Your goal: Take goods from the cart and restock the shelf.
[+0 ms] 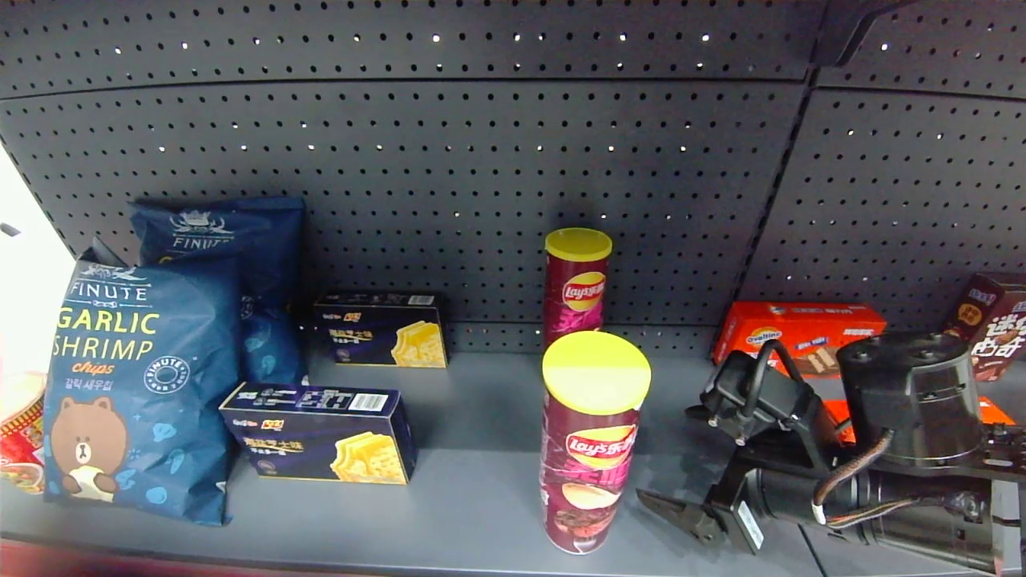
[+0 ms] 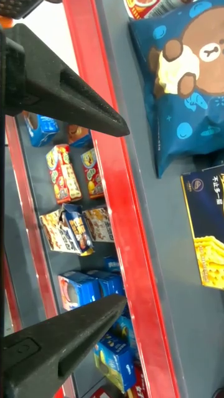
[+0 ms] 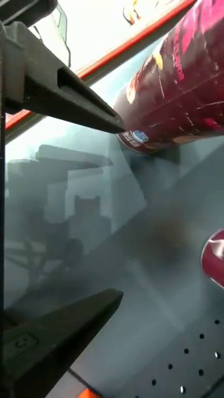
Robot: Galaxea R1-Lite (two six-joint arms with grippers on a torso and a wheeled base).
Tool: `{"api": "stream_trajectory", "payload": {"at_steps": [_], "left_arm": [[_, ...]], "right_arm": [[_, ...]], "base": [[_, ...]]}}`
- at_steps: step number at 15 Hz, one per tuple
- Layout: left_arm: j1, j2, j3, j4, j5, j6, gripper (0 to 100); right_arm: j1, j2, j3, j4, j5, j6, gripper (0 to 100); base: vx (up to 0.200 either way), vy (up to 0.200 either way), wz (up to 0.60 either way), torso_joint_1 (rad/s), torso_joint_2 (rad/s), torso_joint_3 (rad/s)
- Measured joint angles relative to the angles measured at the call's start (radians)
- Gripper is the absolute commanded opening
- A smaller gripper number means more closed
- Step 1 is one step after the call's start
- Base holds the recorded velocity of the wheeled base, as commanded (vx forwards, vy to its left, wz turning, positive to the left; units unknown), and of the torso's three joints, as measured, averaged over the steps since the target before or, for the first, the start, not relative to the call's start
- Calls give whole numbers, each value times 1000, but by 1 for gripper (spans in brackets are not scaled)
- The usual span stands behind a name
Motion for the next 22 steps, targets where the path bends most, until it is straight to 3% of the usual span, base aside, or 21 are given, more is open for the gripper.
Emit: {"api": "stream_trajectory", "payload": {"at_steps": [13, 18, 22], "left_arm": [[-6, 8, 0, 0, -1, 0, 100], [-7, 7, 0, 0, -2, 0, 100], [-7, 7, 0, 0, -2, 0, 100]], "right_arm": [[29, 69, -50, -13, 0, 0, 100], [-46, 69, -110, -25, -5, 1, 100], [-96, 107, -208, -24, -102, 66, 100]], "base": [[0, 0, 0, 0, 0, 0], [0, 0, 0, 0, 0, 0], [0, 0, 0, 0, 0, 0]]}}
